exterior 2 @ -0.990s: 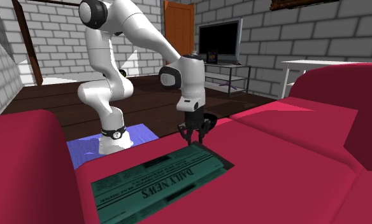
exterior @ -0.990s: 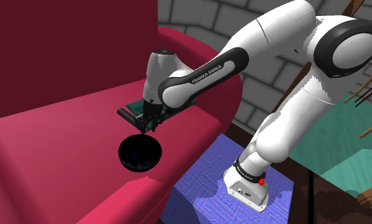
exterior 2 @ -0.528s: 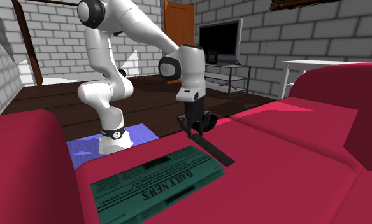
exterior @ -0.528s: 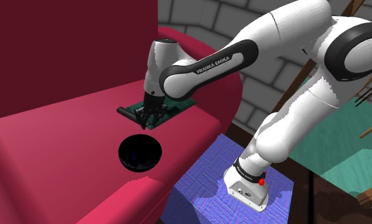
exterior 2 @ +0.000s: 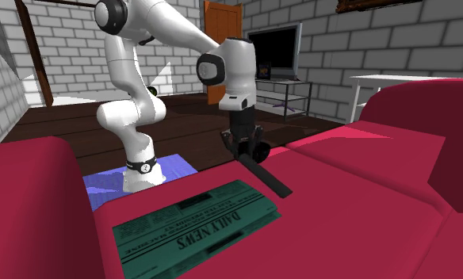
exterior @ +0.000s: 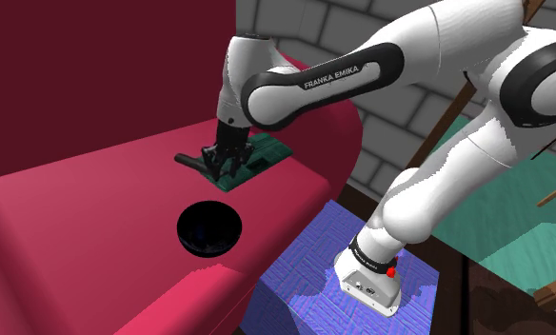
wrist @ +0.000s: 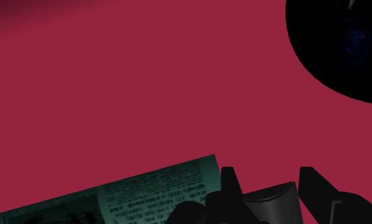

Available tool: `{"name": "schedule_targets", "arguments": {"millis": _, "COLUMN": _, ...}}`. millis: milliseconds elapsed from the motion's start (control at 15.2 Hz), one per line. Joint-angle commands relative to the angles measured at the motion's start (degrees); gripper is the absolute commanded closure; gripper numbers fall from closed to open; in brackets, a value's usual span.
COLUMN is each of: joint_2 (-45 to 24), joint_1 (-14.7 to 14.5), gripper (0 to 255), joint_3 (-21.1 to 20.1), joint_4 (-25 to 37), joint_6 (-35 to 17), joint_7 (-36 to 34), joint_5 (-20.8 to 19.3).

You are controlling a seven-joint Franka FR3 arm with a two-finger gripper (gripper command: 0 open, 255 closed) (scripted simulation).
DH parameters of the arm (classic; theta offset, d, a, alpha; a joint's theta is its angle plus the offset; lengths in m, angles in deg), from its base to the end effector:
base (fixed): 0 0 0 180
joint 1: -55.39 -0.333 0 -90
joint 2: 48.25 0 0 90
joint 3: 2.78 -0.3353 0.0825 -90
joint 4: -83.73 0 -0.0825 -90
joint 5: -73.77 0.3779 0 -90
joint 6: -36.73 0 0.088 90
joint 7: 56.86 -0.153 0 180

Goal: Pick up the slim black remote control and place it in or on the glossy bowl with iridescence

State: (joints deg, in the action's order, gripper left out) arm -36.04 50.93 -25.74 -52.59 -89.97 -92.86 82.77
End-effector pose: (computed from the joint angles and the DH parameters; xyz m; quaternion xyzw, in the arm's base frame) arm 0.4078 0.2239 0.3777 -0.9919 0.1240 -0.0022 0.0275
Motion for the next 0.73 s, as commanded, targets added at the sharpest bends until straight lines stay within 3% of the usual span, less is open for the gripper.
{"name": "schedule_targets", "arguments": {"millis": 0, "joint_2": 0.68, "joint_1": 0.01, "gripper": 255, "joint_3": 0.18, "joint_4": 0.93, "joint_6": 1.61, "joint_7": 0.09, "joint_5": 0.10}}
{"name": "schedule_targets", "arguments": {"millis": 660, "joint_2": 3.77, "joint_1": 0.04, "gripper": 255, "joint_3": 1.10, "joint_4": 6.07, "joint_6": 9.74, "joint_7": 0.32, "joint_5": 0.44}}
